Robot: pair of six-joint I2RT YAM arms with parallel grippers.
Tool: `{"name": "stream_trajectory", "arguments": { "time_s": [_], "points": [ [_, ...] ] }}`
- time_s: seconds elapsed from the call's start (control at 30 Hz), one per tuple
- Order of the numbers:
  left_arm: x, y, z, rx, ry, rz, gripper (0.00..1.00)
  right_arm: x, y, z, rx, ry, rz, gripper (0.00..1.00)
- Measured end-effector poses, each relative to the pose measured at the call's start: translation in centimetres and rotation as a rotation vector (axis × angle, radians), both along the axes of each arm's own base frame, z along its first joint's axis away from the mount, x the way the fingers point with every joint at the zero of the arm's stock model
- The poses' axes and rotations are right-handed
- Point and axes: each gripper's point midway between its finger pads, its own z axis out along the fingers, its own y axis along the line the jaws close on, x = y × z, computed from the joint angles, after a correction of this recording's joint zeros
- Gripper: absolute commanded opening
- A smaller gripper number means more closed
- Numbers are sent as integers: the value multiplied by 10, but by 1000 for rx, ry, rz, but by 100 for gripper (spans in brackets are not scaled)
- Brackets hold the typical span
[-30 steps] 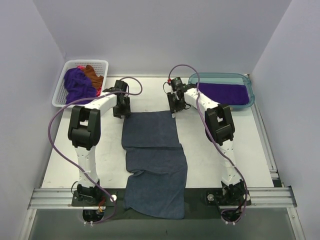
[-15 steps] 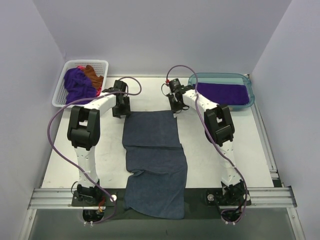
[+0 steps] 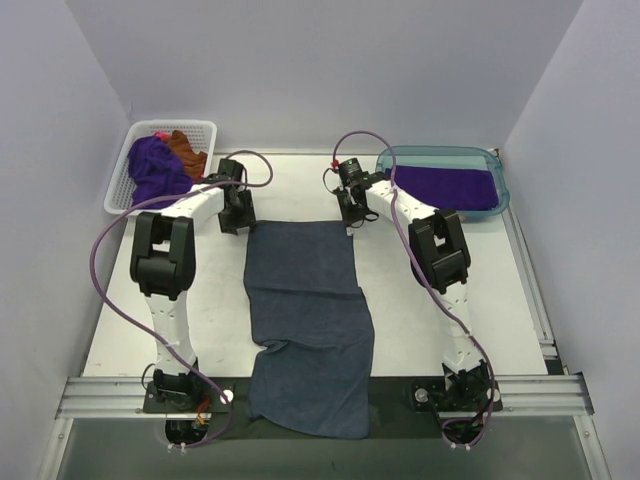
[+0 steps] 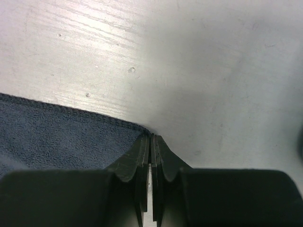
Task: Fold and stack the towels
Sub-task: Fold the towel
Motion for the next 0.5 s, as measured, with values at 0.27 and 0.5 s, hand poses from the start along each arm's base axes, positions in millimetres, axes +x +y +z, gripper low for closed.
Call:
{"name": "stream_trajectory", "arguments": {
  "time_s": [0.27, 0.5],
  "points": [
    [8, -4, 29, -39, -111, 8, 50, 0, 0, 0, 1, -3, 1, 0],
    [18, -5, 32, -40, -149, 0, 42, -1, 0, 0, 3, -9, 2, 0]
  ]
}}
